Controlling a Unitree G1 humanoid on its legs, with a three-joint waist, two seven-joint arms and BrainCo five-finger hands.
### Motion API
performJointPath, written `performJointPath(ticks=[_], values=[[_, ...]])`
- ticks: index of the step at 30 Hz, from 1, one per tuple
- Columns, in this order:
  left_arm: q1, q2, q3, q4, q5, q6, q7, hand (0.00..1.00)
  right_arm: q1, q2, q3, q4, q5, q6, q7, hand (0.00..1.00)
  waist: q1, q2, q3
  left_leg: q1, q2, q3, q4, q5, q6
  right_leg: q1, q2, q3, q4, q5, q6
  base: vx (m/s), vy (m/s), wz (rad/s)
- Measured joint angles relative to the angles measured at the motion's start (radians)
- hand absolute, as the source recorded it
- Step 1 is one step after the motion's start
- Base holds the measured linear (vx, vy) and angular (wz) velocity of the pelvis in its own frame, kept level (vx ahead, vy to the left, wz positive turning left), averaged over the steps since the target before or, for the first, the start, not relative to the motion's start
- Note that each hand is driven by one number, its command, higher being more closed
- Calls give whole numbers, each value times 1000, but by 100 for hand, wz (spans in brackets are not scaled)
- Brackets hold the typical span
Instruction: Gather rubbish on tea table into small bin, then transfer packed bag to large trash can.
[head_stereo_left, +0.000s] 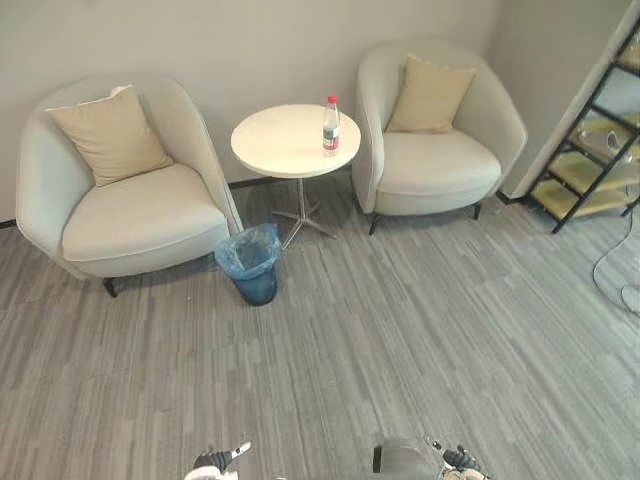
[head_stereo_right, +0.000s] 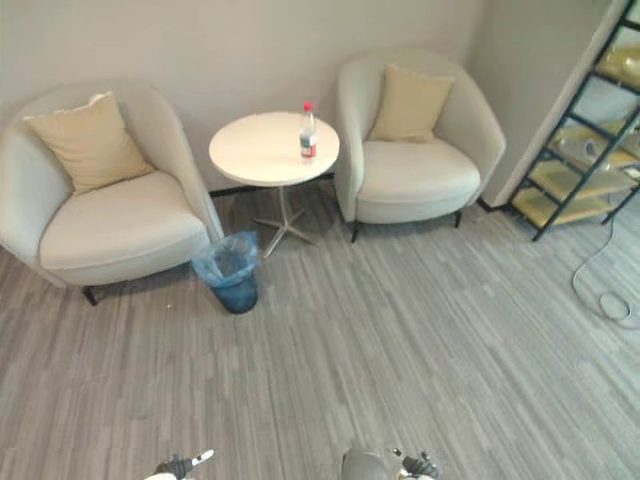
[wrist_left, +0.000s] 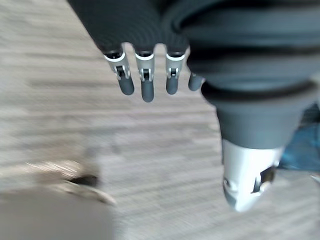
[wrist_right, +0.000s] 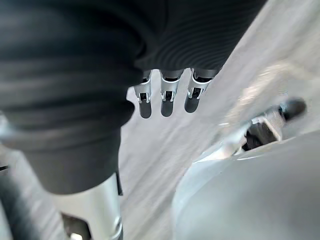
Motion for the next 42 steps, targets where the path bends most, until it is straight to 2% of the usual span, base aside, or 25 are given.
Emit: performJointPath(ticks=[2, 3, 4, 7, 9, 10, 11, 12, 13, 14, 16, 19, 20, 21, 24, 26, 28, 30, 31, 33, 35, 37, 38, 40, 42], values=[[-10, -27, -12, 5, -2, -1, -2, 0, -10, 4, 2, 6, -8, -2, 3, 0, -17, -15, 1, 28, -5, -27, -2, 0, 0, -6, 8, -51, -270, 107, -50, 422, -199, 22], [-13, -20, -7, 9, 3, -6, -5, 0, -16, 12, -1, 22, -21, -3, 6, 0, -24, -46, 1, 47, -27, -51, -1, -5, -8, -3, 25, -32, -399, 204, -75, 453, -217, -19], [-24, -41, -8, 36, 3, 1, -3, 0, -32, -16, -4, 33, -36, -3, 10, 0, -24, 16, -2, 47, 14, -76, 8, -6, -18, 15, 71, -23, -416, 209, -86, 446, -190, -44], [-47, -91, -2, 67, 12, 3, -4, 0, -56, -42, -35, 77, -36, -1, 10, 0, -30, 75, -5, 41, 53, -151, 42, 45, -76, 35, 123, -17, -440, 168, -106, 421, -166, -45], [-63, -106, 3, 62, 12, 0, -4, 0, -52, -43, -43, 84, -38, 4, 8, 0, -33, 71, 7, 23, 66, -169, 150, 79, -105, 104, 131, -34, -475, 149, -113, 350, -161, 22], [-70, -108, 3, 45, 11, -3, -3, 0, -37, -37, -39, 86, -38, 9, 8, 0, -33, 56, 17, -44, 83, -192, 333, 126, -151, 177, 129, -51, -522, 136, -114, 296, -165, 50], [-73, -104, 5, 24, 11, -3, -3, 0, -34, -34, -26, 81, -38, 9, 5, 0, -30, 36, 27, -112, 94, -199, 483, 166, -162, 219, 124, -54, -553, 126, -112, 213, -151, 50], [-76, -110, 6, 9, 9, -3, -4, 0, -31, -37, -7, 78, -38, 9, 3, 0, -25, 36, 33, -202, 126, -184, 659, 139, -158, 261, 128, -67, -586, 115, -121, 173, -127, 26], [-77, -119, 8, -12, 8, -4, -3, 0, -36, -37, 2, 81, -38, 9, 0, 0, -20, 37, 38, -301, 154, -138, 770, 66, -129, 309, 133, -75, -612, 107, -123, 168, -100, 12], [-78, -121, 8, -19, 8, -5, -2, 0, -38, -34, 4, 82, -38, 10, -1, 0, -19, 36, 40, -335, 156, -116, 774, 39, -117, 330, 131, -75, -625, 105, -122, 186, -57, -2], [-78, -127, 4, -38, 1, -11, -2, 0, -49, -26, 13, 82, -37, 11, -2, 0, -6, 39, 42, -405, 142, -46, 654, -8, -87, 390, 123, -73, -669, 96, -105, 185, 20, -13], [-77, -127, 0, -41, -16, -24, -2, 0, -50, -21, 17, 84, -37, 11, -1, 0, 9, 55, 42, -424, 84, -46, 195, 52, -92, 442, 131, -60, -705, 68, -72, 247, 116, -21], [-77, -126, 0, -43, -15, -26, -2, 0, -47, -24, 19, 87, -38, 13, -2, 0, 28, 56, 32, -428, 78, -59, 169, 137, -79, 451, 137, -36, -718, 59, -61, 351, 184, -38], [-77, -125, 2, -36, -13, -25, -2, 0, -48, -25, 19, 88, -39, 14, -2, 0, 32, 52, 26, -429, 63, -58, 157, 154, -56, 465, 136, -14, -741, 59, -52, 378, 192, -28], [-81, -111, 3, -29, -11, -24, -4, 0, -45, -15, 17, 107, -47, 19, -1, 0, 32, 17, 7, -403, 4, -24, 152, 100, 0, 486, 84, 49, -749, 52, -20, 451, 200, -16], [-78, -110, 2, -21, -10, -23, -5, 0, -36, -6, 14, 104, -68, 18, 4, 0, 37, 12, 2, -338, -36, -1, 112, 70, 11, 438, 51, 115, -575, 3, 37, 387, 195, -35], [-80, -101, 2, -9, -6, -13, -21, 0, -32, -1, 21, 57, -75, 14, 18, 0, 16, 5, 6, -239, -75, -7, 73, 45, 19, 251, 35, 172, -100, 45, 121, 366, 153, 6], [-87, -98, 1, 8, -4, 2, -23, 0, -26, 2, 31, 36, -76, 8, 23, 0, 0, 3, 15, -146, -83, -42, 60, 19, 12, 173, 17, 133, 98, 55, 110, 415, 61, 51], [-91, -98, 1, 6, -3, 1, -24, 0, -27, 5, 39, 33, -76, 7, 23, 0, 2, -6, 14, -98, -81, -52, 36, 19, 11, 139, 11, 107, 113, 49, 92, 499, 1, 51], [-90, -99, 1, 10, -3, 2, -24, 0, -39, 7, 35, 32, -76, 5, 25, 0, 0, -4, 18, -27, -63, -81, -12, 16, 6, 102, 4, 46, 33, 17, 39, 418, -50, 50], [-86, -100, 1, 8, -3, 1, -23, 0, -42, 8, 35, 25, -76, 4, 30, 0, -2, -3, 19, 9, -30, -109, -23, 1, -19, 62, 19, 6, -182, 30, 1, 453, -147, 57], [-84, -99, 3, 6, 0, 0, -22, 0, -49, 10, 36, 29, -76, 5, 31, 0, -6, -9, 24, 41, -13, -145, -24, -15, -37, 58, 62, 75, -419, 120, -27, 466, -267, 48], [-75, -97, 5, 8, 3, -1, -22, 0, -50, 12, 35, 41, -72, 4, 33, 0, -14, -18, 24, 56, -16, -176, -21, -32, -48, 72, 81, 128, -503, 232, -17, 442, -299, 40], [-77, -129, 37, 24, 11, -2, -24, 0, -65, -14, 37, 45, -75, 2, 34, 0, -15, 41, 16, 73, 33, -205, -4, -41, -52, 86, 129, 121, -473, 193, -45, 384, -248, 1], [-74, -138, 54, 37, 12, 1, -27, 0, -79, -24, 38, 56, -74, 5, 34, 0, -14, 66, 15, 31, 68, -210, 95, -31, -68, 89, 150, 98, -449, 140, -74, 425, -304, -8]])
